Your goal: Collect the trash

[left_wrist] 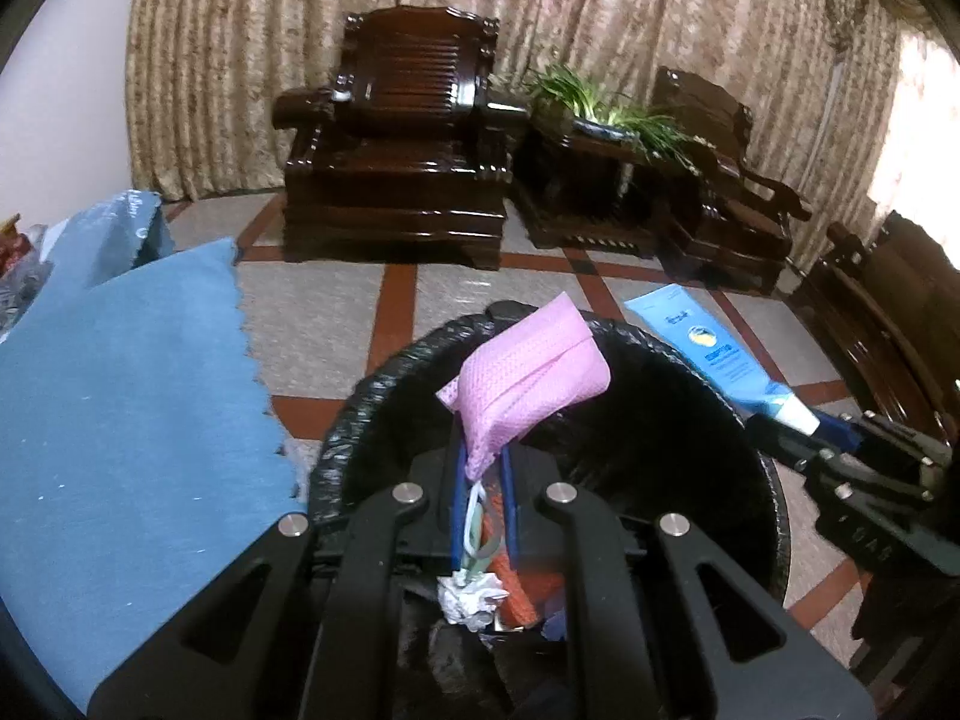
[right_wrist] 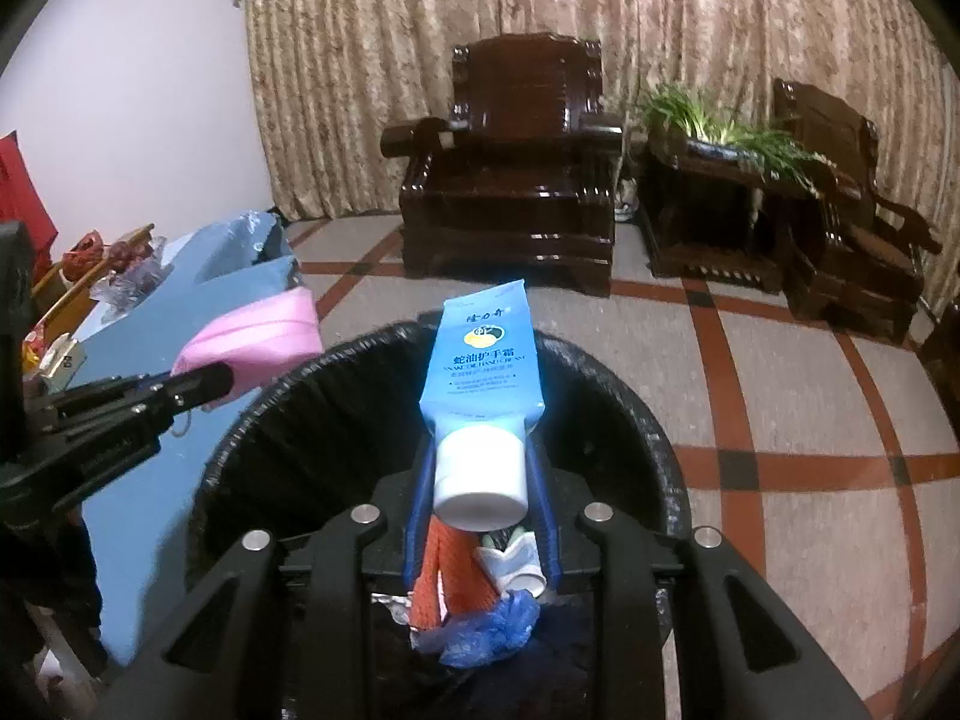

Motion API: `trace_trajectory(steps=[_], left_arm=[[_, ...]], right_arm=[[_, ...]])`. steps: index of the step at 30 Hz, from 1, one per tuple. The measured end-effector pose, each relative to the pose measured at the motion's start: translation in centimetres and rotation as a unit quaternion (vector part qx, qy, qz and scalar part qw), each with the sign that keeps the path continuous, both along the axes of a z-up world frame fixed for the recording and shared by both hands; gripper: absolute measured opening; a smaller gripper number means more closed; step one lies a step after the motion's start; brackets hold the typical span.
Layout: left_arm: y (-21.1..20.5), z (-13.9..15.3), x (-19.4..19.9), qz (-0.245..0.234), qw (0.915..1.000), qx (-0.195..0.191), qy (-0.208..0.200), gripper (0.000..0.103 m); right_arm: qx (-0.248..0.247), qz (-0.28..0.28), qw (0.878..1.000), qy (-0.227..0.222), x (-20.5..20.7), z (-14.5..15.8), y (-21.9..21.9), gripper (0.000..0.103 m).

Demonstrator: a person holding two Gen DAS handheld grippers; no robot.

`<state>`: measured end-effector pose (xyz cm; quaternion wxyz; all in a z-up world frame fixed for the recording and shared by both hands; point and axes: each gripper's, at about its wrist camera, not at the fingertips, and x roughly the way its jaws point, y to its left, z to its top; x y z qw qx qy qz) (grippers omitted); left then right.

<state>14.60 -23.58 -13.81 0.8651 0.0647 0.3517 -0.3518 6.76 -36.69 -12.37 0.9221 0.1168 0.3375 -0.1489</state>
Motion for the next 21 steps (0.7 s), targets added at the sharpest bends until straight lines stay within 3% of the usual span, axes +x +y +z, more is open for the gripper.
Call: trace_trajectory(steps=[3, 4, 5, 6, 9, 11, 13, 16, 21], left_arm=[[-0.6, -0.5, 0.5, -0.010, 0.9999, -0.001, 0.010, 0.034], [-0.7, -0.5, 0.6, -0.012, 0.9998, -0.002, 0.015, 0.050], [-0.6, -0.5, 0.6, -0.011, 0.9998, -0.005, 0.017, 0.057], [-0.4, -0.6, 0.7, -0.010, 0.9997, -0.008, 0.018, 0.058], [0.1, -0.5, 0.7, -0.007, 0.9998, -0.011, 0.017, 0.066], [0.6, 0.1, 0.6, -0.002, 0.9999, -0.013, 0.011, 0.076], [1.1, 0.8, 0.6, 0.005, 0.9999, -0.014, 0.002, 0.082], [2.2, 1.8, 0.2, 0.018, 0.9997, -0.014, -0.011, 0.091], [5.4, 3.5, -1.0, 0.048, 0.9985, -0.011, -0.025, 0.094]], right_arm=[[0.004, -0.001, 1.000, 0.019, 0.3, -1.3, -0.5, 0.030], [0.003, -0.005, 1.000, 0.024, 0.3, -1.8, -0.7, 0.038], [0.003, -0.006, 1.000, 0.026, 0.2, -2.0, -0.8, 0.045], [0.002, -0.007, 1.000, 0.027, 0.2, -2.2, -0.8, 0.046], [-0.001, -0.016, 0.999, 0.028, -0.4, -2.1, -0.8, 0.064], [-0.009, -0.021, 0.999, 0.022, -0.7, -1.8, -0.6, 0.087], [-0.011, -0.023, 1.000, 0.016, -1.0, -1.2, -0.2, 0.095], [-0.008, -0.017, 1.000, 0.010, -1.1, -0.4, 0.0, 0.097], [0.014, 0.000, 1.000, -0.003, -1.5, 1.6, 1.4, 0.097]])
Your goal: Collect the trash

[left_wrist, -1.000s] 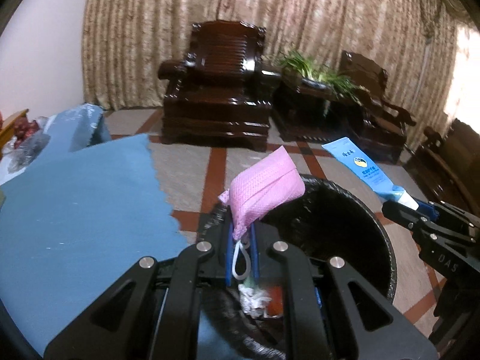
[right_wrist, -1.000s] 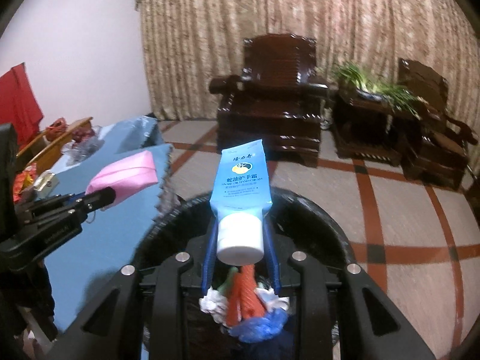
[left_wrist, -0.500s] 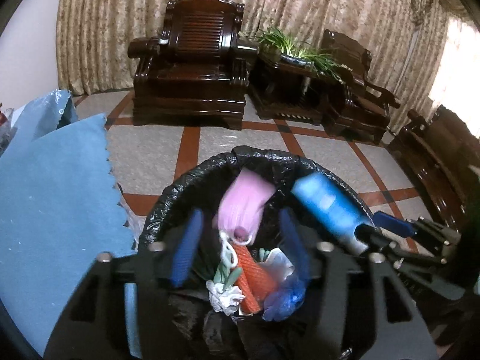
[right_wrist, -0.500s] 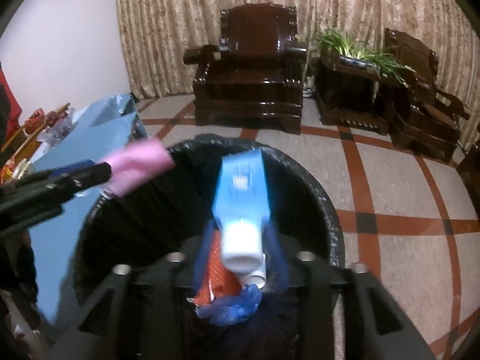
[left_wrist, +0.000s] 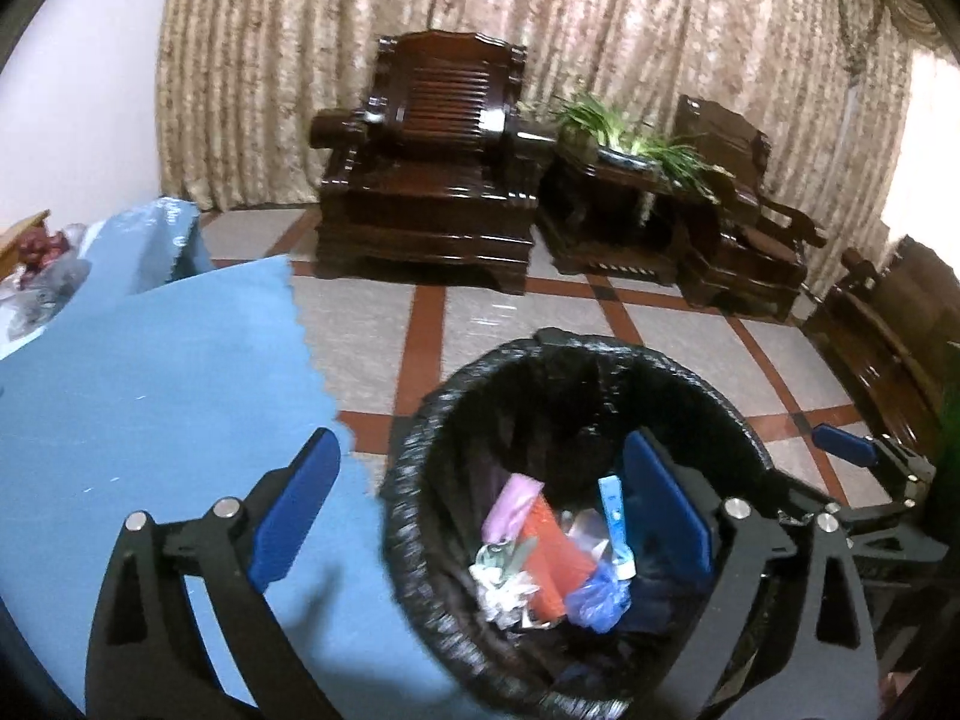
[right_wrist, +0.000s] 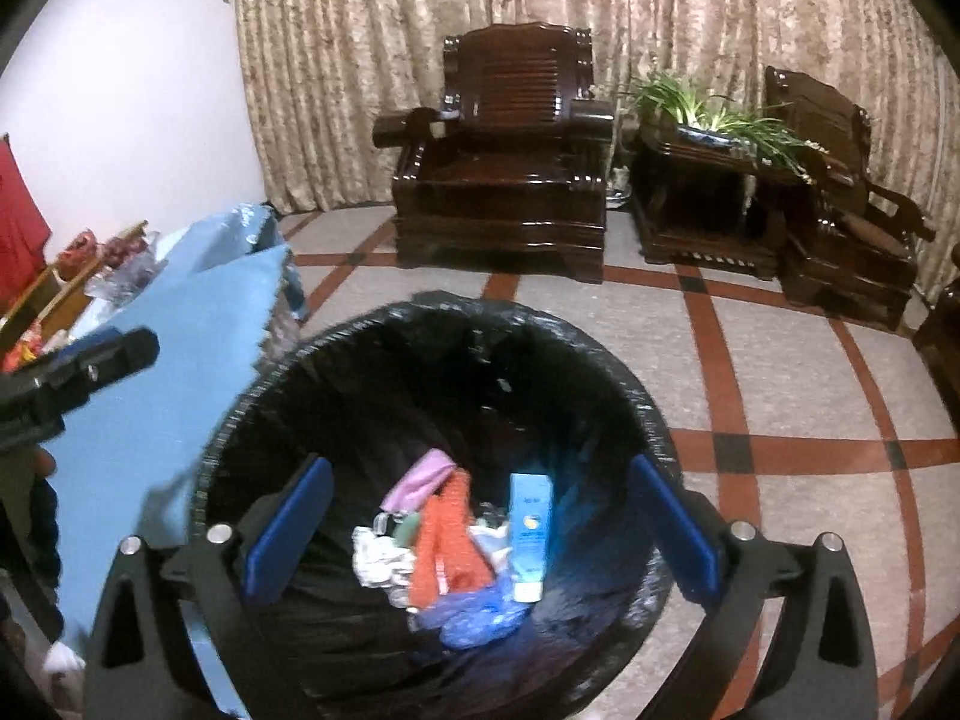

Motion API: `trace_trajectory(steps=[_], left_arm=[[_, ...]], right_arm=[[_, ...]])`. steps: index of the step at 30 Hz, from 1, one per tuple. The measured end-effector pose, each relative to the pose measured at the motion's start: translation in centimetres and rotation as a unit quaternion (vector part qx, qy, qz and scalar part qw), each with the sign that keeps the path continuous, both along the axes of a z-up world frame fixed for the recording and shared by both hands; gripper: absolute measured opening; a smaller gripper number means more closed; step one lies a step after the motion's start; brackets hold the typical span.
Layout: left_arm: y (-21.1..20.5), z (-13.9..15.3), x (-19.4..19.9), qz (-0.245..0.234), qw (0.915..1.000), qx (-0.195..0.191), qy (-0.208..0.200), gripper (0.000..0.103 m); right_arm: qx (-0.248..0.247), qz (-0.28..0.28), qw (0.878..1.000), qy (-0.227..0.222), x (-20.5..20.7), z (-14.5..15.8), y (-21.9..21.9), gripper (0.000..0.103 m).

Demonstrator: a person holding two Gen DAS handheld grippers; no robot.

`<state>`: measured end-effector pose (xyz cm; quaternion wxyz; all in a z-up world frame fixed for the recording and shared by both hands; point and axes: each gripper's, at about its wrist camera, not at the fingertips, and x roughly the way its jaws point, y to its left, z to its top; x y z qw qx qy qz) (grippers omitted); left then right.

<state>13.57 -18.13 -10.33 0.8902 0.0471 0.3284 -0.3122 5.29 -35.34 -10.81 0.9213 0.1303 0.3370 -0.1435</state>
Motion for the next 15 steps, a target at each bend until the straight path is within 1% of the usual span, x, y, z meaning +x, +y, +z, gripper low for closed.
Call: trace_trajectory(steps=[5, 8, 15], left_arm=[[2.8, 1.2, -1.6, 0.032, 0.9995, -0.001, -0.002, 0.094], [4.2, 2.2, -3.1, 0.047, 0.9988, 0.002, -0.015, 0.094], [6.2, 4.5, -5.9, 0.065, 0.9973, -0.002, -0.034, 0.094]], right_arm=[[0.005, 0.019, 1.000, -0.013, -0.6, 2.1, 2.0, 0.097], [0.003, 0.028, 0.999, -0.021, -1.1, 3.3, 3.1, 0.097], [0.002, 0.033, 0.999, -0.035, -2.4, 5.8, 4.9, 0.097]])
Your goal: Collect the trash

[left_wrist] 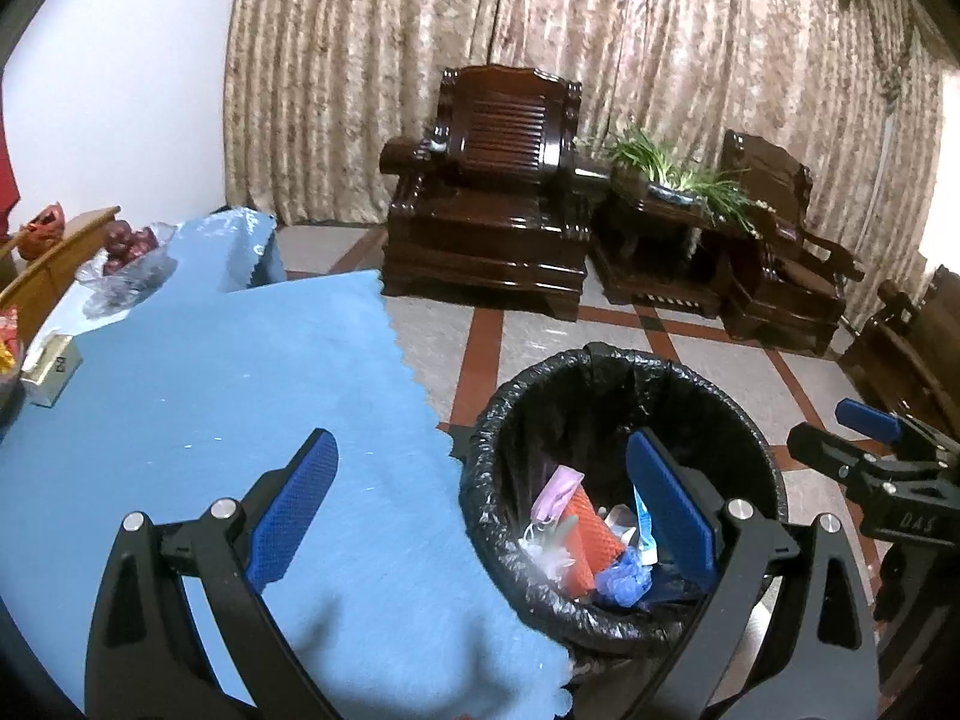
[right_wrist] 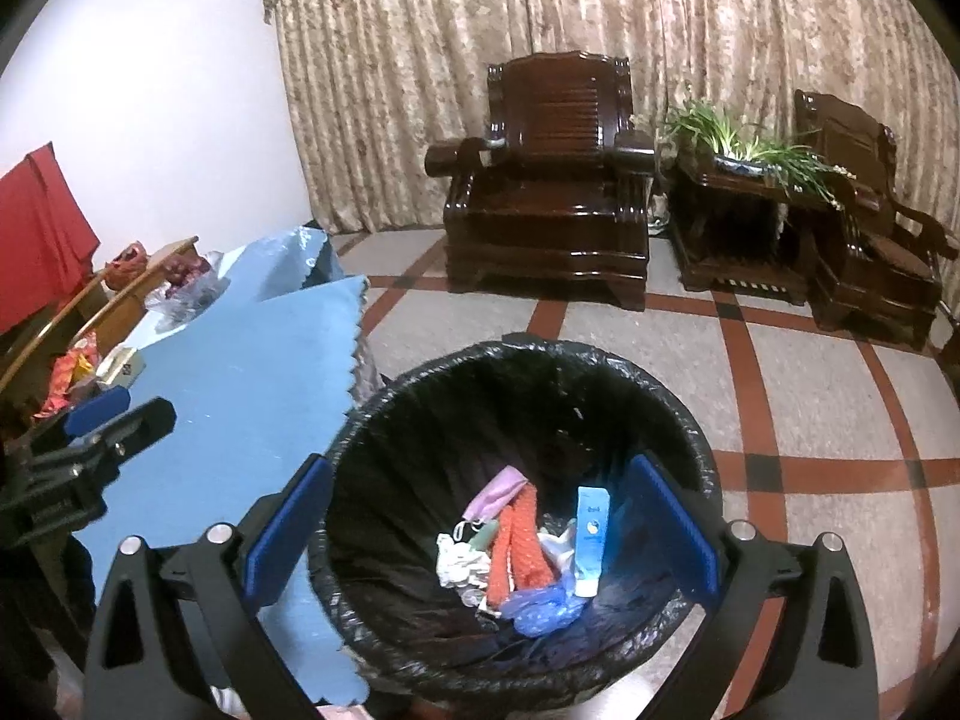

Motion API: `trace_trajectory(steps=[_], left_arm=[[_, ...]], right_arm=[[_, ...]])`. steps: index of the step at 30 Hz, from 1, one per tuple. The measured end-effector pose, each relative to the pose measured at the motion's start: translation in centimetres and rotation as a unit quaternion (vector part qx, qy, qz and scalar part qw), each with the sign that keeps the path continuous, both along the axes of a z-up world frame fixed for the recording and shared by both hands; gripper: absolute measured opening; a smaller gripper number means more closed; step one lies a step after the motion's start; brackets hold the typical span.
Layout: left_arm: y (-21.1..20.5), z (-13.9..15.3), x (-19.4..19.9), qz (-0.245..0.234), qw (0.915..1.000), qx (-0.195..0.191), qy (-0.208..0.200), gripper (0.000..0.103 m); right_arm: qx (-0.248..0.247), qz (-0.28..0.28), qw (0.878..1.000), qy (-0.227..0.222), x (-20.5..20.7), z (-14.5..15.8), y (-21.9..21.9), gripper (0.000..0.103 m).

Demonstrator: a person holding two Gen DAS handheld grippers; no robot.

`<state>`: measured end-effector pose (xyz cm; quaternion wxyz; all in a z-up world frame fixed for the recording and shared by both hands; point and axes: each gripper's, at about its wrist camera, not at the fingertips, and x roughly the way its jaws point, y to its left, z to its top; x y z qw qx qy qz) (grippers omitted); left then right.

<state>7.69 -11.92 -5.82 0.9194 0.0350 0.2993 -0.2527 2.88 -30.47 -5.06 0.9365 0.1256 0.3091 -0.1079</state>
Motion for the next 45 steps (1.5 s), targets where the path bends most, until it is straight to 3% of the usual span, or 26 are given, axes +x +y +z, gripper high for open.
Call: trace_trajectory(steps=[18, 45], left_arm=[[2.9, 5.3, -7.1, 0.021, 0.9976, -0.016, -0.063, 0.094], [4.0, 5.6, -9.1, 0.042, 0.9963, -0.018, -0.072, 0.094]], right_arm=[[-0.039, 0.026, 0.998, -0.046, -4.8, 5.5, 4.4, 0.097], [-0.047, 0.044, 0.997, -0.052, -5.7, 6.5, 5.8, 0.097]])
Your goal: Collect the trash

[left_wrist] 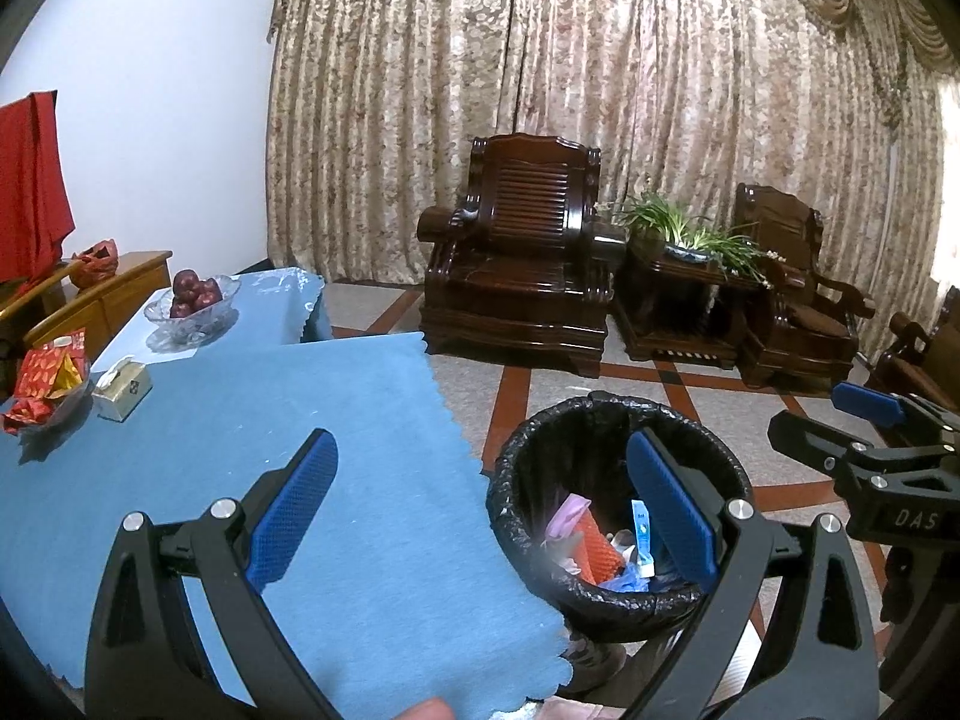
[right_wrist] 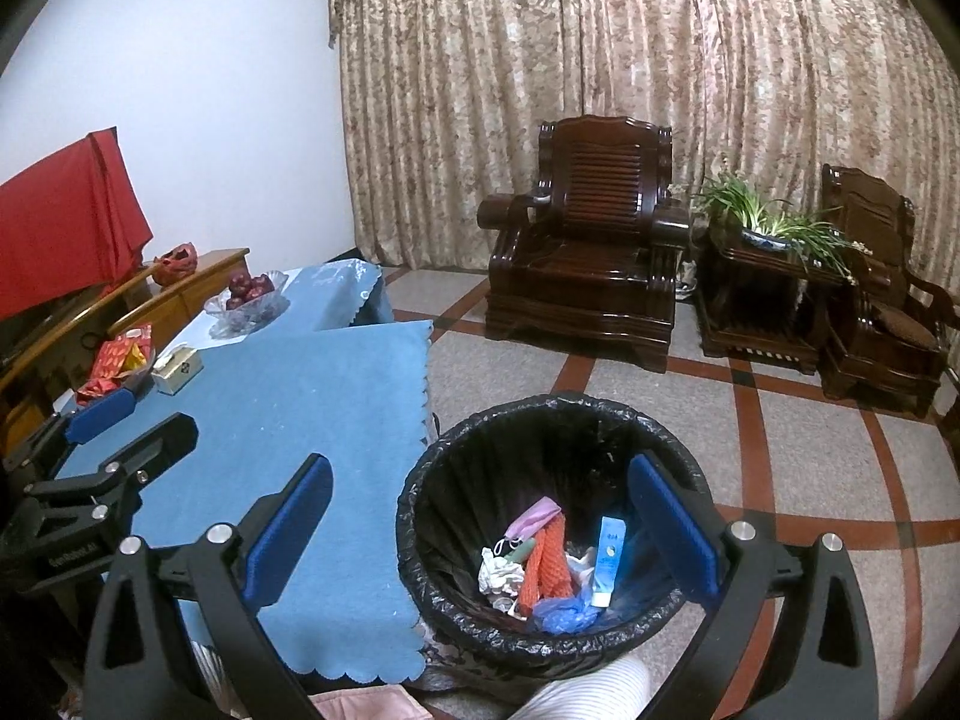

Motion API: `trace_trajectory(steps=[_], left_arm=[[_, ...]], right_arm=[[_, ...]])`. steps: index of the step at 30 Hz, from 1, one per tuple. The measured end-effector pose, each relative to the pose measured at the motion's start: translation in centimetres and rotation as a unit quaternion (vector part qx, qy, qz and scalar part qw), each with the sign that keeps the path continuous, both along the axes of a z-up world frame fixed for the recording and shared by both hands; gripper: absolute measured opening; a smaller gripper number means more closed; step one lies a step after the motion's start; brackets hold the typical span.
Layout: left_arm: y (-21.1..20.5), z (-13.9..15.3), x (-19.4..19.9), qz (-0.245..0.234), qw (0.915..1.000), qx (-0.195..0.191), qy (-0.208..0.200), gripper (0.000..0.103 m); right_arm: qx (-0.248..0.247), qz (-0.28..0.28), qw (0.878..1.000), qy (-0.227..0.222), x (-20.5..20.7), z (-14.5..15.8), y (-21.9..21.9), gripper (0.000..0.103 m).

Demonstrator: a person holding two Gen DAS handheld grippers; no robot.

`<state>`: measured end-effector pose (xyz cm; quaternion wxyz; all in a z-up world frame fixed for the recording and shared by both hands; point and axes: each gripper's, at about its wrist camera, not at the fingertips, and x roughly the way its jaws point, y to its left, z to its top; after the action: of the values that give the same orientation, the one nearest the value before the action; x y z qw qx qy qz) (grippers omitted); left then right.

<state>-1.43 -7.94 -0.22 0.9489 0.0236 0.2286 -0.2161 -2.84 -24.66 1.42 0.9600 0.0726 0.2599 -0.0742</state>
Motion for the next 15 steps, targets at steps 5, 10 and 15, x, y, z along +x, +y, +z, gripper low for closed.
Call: trace_trajectory(steps=[5, 10, 15], left_arm=[[-0.08, 0.15, 0.14, 0.001, 1.0000, 0.001, -0.001, 0.094], [-0.06, 0.15, 0.14, 0.001, 1.0000, 0.001, 0.000, 0.094], [-0.05, 0.15, 0.14, 0.000, 1.0000, 0.001, 0.000, 0.094]], right_arm=[[0.000, 0.000, 1.000, 0.000, 0.01, 0.00, 0.03, 0.097], [0.000, -0.001, 1.000, 0.000, 0.03, 0.01, 0.02, 0.097], [0.000, 0.000, 1.000, 0.000, 0.01, 0.02, 0.06, 0.097]])
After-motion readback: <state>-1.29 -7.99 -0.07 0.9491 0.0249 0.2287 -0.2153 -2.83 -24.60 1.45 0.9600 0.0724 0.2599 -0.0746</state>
